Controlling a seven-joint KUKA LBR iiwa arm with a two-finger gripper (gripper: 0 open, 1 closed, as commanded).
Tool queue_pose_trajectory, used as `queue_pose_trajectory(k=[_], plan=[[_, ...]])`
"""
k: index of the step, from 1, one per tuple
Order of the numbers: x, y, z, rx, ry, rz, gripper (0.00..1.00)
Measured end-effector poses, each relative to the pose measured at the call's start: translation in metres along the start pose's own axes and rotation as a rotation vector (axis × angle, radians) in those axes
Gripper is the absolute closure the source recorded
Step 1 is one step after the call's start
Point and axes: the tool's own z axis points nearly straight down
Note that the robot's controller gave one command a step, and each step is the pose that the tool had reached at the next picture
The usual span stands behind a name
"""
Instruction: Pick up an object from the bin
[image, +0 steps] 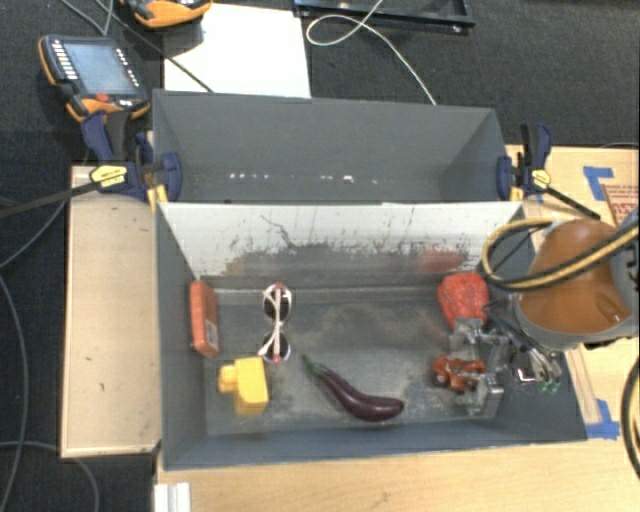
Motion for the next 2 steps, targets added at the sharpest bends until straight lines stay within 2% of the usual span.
queue_pose_trajectory(k=[1, 2], plan=[[0.002, 0.01, -0.076, 0.001, -0.012, -0.066, 0.0], [-0.001, 0.0, 0.0, 0.0, -0.002, -0.002, 0.0]])
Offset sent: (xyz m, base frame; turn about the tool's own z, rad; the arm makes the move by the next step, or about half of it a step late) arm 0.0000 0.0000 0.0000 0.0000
